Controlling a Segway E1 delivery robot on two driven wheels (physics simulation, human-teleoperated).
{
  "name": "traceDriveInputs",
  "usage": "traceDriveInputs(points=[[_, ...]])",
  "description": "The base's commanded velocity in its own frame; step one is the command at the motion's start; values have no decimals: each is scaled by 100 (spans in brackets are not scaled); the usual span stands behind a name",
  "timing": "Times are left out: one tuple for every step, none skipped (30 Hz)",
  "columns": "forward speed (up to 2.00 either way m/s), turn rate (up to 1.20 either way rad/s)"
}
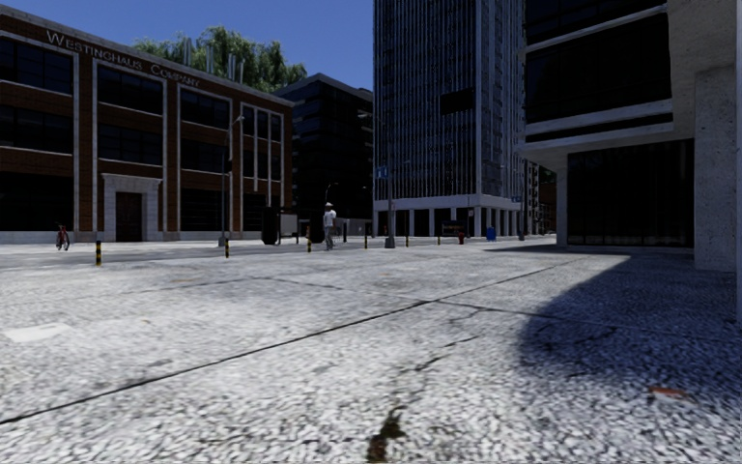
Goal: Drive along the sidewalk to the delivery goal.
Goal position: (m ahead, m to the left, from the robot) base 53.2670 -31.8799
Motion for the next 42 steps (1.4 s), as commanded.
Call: traceDriveInputs(points=[[200, 0], [200, 0], [200, 0], [200, 0], [200, 0], [200, 0], [200, 0], [200, 0], [200, 0], [200, 0], [200, 0], [200, 0], [200, 0], [200, 0], [200, 0], [200, 0], [200, 0], [200, 0], [200, 0], [200, 0], [200, 0], [200, 0], [200, 0], [200, 0], [200, 0], [200, 0], [200, 0], [200, 0], [200, 0], [200, 0], [200, 0], [200, 0], [200, 0], [200, 0], [200, 0], [200, 0], [200, -12], [200, -26], [200, -26], [200, -31], [200, -33], [200, -33]])
